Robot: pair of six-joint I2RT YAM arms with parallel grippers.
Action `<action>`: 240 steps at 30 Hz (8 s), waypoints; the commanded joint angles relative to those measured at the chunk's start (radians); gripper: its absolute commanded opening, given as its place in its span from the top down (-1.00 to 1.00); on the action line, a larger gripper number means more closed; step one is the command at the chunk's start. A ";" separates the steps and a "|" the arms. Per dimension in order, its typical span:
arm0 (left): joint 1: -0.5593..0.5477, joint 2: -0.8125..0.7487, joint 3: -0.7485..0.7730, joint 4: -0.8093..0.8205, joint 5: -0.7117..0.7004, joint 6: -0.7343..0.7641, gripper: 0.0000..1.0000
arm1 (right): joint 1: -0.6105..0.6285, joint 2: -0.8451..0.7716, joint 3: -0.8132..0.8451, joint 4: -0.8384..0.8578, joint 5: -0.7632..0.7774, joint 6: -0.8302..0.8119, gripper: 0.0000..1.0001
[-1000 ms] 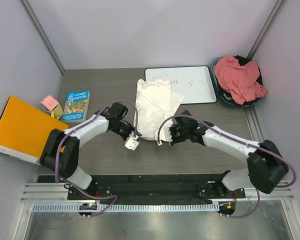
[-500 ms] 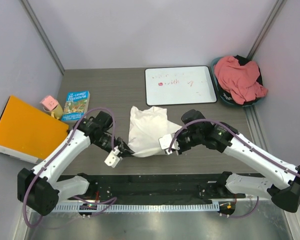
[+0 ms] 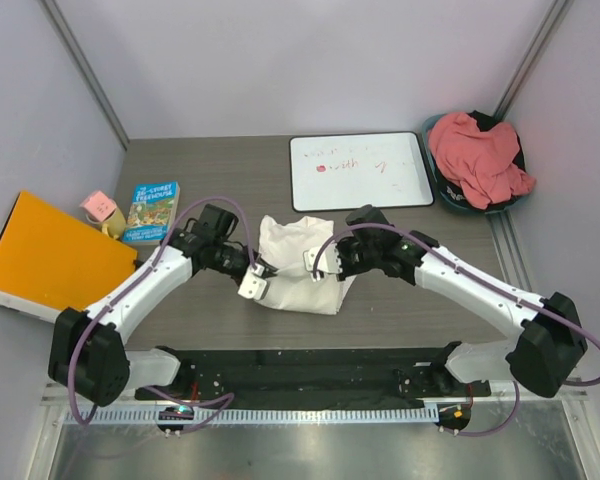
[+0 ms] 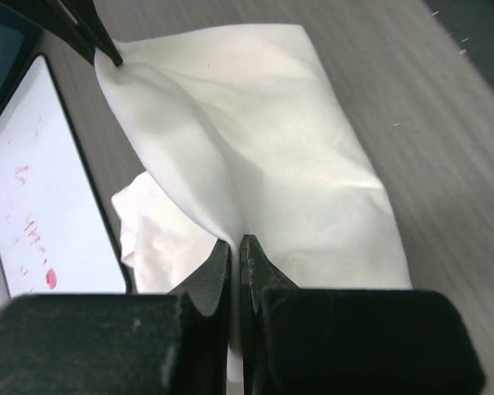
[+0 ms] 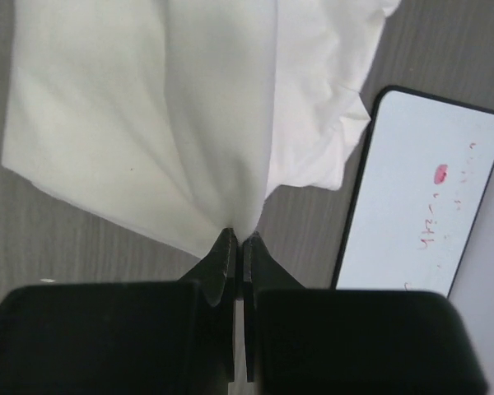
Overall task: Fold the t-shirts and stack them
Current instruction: Fold the long partially folded tshirt into a neat square, then put the neatly folded tshirt into the corner of the board with the right arm
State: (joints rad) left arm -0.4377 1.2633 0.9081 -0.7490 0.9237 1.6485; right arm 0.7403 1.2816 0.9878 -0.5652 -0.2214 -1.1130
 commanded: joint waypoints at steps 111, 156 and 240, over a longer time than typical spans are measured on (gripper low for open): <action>-0.113 0.608 -0.265 1.694 -0.582 -0.283 -0.37 | -0.351 0.728 0.203 0.470 -0.521 1.541 -0.23; -0.019 0.044 -0.239 1.099 -0.539 -0.156 -0.08 | -0.697 0.171 -0.099 0.014 0.461 0.590 0.98; -0.012 -0.038 0.068 0.677 -0.654 -0.898 -1.00 | -1.006 0.162 -0.140 0.116 0.077 0.565 -0.99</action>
State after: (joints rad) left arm -0.4511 1.2476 0.9710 -0.0792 0.2794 0.7517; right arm -0.2676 1.3792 0.8471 -0.4496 -0.1276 -0.5041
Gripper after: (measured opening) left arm 0.996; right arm 0.996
